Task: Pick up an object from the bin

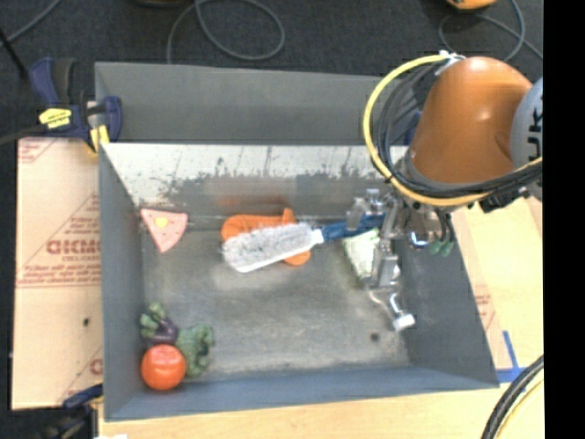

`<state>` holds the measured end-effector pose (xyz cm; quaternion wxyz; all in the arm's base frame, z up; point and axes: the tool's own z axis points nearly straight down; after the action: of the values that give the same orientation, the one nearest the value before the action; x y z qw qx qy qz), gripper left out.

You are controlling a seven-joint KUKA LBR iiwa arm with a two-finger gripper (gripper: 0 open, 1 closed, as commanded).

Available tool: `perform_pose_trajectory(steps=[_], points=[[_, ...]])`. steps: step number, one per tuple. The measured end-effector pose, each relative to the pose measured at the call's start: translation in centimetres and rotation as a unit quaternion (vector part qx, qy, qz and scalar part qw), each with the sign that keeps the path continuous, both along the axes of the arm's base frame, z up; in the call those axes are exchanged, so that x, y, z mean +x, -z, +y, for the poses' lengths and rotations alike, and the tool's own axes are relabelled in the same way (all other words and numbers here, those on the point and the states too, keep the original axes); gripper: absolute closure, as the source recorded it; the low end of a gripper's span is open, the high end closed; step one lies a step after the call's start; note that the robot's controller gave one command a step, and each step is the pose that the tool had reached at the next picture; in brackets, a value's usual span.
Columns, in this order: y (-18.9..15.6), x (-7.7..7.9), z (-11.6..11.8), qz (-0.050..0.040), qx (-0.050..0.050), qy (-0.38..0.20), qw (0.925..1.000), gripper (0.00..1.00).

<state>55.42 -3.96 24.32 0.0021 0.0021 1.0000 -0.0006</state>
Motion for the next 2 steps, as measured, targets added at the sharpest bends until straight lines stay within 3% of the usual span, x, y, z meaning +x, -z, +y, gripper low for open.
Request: perform_pose_trajectory(steps=[1,2], points=[[3.4,1.2,1.1,-0.0022,0.0,0.032,0.9995,0.0],[8.0,0.8,1.8,-0.0021,0.001,0.068,0.9977,0.0]])
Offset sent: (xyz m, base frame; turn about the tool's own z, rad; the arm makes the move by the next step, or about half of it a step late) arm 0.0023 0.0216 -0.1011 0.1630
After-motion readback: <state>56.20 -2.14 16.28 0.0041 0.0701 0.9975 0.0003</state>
